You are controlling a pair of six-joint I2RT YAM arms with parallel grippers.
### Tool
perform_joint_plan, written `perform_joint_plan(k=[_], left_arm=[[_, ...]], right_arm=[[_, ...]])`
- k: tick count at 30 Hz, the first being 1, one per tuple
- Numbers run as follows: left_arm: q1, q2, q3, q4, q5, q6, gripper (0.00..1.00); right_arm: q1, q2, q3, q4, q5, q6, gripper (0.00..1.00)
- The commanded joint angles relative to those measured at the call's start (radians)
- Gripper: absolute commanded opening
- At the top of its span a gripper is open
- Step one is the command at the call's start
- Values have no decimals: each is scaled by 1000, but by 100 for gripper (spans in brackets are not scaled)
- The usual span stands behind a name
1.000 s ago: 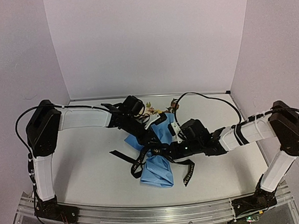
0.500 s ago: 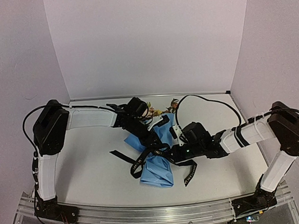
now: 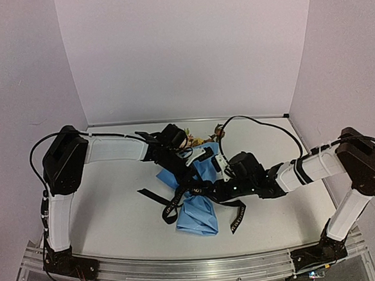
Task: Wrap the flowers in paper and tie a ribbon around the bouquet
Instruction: Cross the half-tied ribbon over the folded bouquet.
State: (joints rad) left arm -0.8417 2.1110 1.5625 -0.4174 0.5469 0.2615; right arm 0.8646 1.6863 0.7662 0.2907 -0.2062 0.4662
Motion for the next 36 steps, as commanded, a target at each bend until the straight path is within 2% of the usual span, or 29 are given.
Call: perform_joint_plan(k=[1, 9, 23, 36], left_arm=[[-3, -90, -19, 51, 20, -5, 0], [9, -159, -91, 157, 37, -67, 0], [10, -201, -149, 195, 55, -114, 0], [12, -245, -207, 270, 34, -153, 0]], right_arm=[[-2, -5, 18, 73, 7, -20, 0], [-4, 32, 22, 147, 24, -5, 0], [-14, 97, 55, 286, 75, 16, 0], [-38, 125, 98, 314, 2, 166, 0]])
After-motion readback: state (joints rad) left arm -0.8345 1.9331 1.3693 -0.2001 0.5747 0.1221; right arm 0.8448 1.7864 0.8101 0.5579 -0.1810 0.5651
